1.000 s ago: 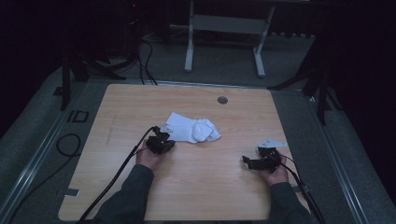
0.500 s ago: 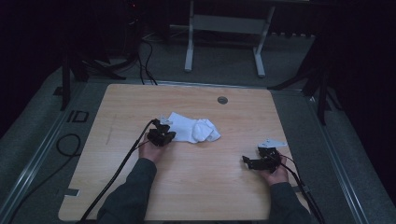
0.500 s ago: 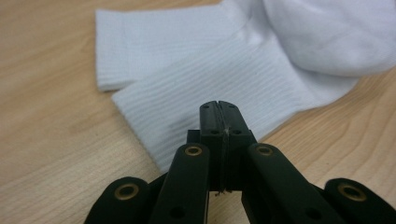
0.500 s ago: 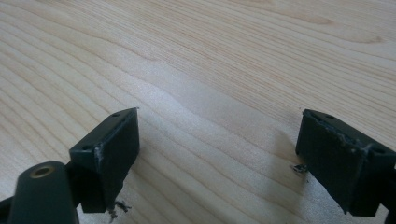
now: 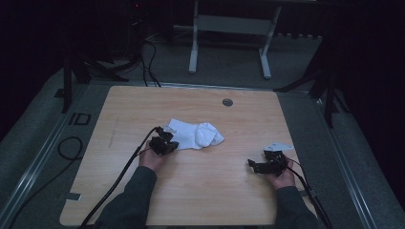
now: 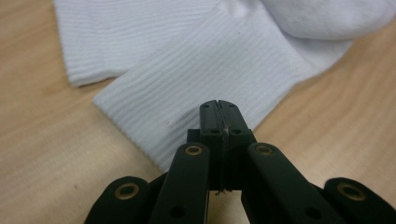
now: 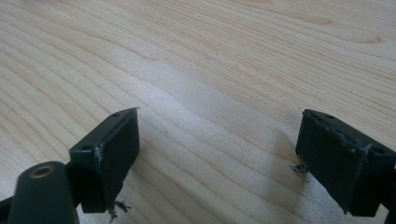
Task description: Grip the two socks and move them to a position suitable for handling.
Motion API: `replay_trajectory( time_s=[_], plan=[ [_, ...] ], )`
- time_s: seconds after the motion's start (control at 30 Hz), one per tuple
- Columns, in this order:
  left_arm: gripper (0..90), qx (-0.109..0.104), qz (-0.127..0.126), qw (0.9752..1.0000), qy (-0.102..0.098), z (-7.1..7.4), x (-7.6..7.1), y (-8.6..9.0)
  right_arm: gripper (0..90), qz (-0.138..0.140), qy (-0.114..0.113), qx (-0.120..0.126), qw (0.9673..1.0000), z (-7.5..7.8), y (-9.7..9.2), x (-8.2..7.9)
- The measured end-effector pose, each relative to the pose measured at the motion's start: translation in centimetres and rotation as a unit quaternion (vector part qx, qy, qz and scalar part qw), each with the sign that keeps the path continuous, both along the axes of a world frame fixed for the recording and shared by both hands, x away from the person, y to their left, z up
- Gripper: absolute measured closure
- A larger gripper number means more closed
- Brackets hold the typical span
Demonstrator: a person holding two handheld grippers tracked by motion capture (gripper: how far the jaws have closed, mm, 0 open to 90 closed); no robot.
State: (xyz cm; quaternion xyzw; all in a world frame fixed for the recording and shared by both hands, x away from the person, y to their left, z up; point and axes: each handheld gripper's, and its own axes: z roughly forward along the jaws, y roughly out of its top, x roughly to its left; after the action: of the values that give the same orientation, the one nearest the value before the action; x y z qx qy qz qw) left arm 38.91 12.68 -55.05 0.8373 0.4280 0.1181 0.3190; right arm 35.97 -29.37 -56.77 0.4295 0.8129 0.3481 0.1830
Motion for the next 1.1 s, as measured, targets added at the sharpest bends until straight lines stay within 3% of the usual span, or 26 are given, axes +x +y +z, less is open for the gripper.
replay_trajectory(
  time_s=[0.1,0.2,0.4,0.63,0.67,0.9,1.1],
  plan=[
    [90.0,0.002,-0.004,1.0000,0.000,0.0,-0.2,0.1,17.3,0.003,-0.003,0.001,1.0000,0.0,0.0,0.0],
    [90.0,0.003,-0.006,1.0000,0.001,0.0,-0.2,0.1,36.8,0.013,0.006,-0.006,0.9999,0.7,0.4,-0.2],
    [90.0,0.001,-0.007,1.0000,0.003,0.0,-0.2,0.1,48.3,0.042,-0.007,0.006,0.9991,2.2,1.9,0.3],
    [90.0,0.002,-0.007,1.0000,0.003,0.0,-0.2,0.1,53.8,0.088,-0.023,-0.017,0.9958,4.0,5.8,2.1],
    [90.0,0.002,-0.008,1.0000,0.002,0.0,-0.2,0.1,55.3,0.097,-0.023,-0.022,0.9948,4.1,7.1,3.0],
    [90.0,0.000,-0.009,1.0000,0.003,0.0,-0.2,0.1,59.9,0.110,-0.013,-0.020,0.9937,3.6,9.4,5.1],
    [90.0,0.001,-0.009,1.0000,0.002,0.0,-0.2,0.1,63.4,0.121,-0.007,-0.033,0.9921,3.1,11.7,6.9]
  ],
)
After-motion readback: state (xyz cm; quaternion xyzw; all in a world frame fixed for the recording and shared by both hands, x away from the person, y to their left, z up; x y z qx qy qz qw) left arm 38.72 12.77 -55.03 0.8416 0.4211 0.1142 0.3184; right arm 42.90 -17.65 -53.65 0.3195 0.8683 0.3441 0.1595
